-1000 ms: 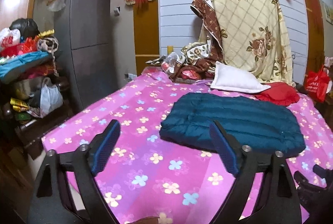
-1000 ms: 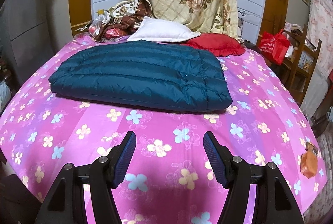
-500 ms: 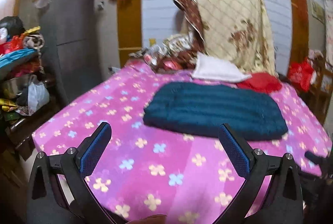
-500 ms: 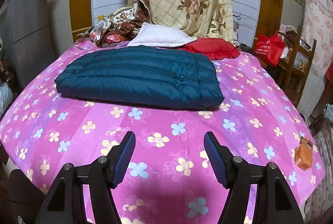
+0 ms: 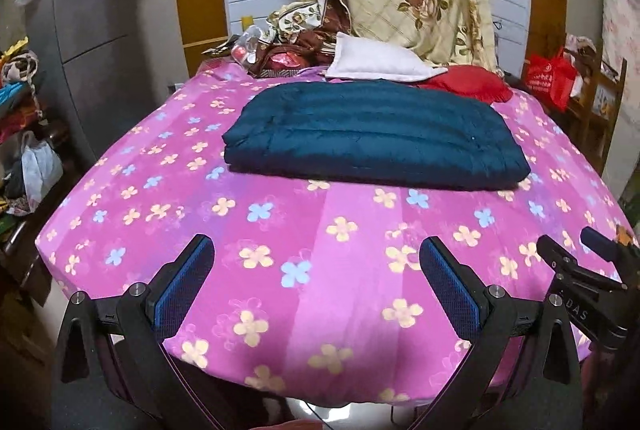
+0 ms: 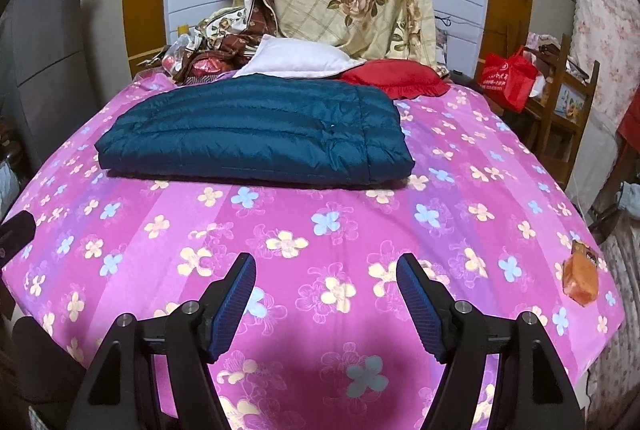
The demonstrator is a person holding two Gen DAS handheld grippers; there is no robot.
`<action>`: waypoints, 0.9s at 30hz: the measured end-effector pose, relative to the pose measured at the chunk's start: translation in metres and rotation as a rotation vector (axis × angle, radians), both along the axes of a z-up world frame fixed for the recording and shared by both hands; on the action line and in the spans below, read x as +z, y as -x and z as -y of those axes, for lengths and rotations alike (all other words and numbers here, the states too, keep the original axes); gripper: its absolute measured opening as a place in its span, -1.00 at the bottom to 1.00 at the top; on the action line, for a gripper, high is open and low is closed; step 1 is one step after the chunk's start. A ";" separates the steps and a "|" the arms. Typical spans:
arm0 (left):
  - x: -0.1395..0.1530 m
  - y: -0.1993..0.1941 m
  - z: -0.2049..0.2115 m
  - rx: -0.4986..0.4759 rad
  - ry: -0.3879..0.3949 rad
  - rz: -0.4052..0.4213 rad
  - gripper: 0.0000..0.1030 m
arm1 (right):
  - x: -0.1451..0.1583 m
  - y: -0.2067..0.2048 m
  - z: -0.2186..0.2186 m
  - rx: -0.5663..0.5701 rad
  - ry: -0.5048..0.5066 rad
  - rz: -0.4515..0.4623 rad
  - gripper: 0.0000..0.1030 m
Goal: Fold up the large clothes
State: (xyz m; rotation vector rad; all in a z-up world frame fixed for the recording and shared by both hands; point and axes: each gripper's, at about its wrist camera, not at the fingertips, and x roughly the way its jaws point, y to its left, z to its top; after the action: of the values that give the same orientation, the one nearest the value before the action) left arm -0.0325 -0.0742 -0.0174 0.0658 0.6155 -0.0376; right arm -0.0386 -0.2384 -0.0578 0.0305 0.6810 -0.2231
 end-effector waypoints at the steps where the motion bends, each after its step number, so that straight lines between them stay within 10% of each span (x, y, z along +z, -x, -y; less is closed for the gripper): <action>1: 0.000 0.001 0.002 -0.004 -0.003 0.003 0.99 | 0.000 0.000 -0.001 0.000 0.004 0.001 0.37; 27: -0.011 -0.012 -0.013 0.016 0.017 0.000 0.99 | 0.001 0.000 -0.015 0.016 0.041 -0.007 0.38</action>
State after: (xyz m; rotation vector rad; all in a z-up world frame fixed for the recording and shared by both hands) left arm -0.0208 -0.0610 -0.0289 0.0447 0.6156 -0.0271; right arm -0.0387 -0.2229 -0.0571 -0.0148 0.6828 -0.2220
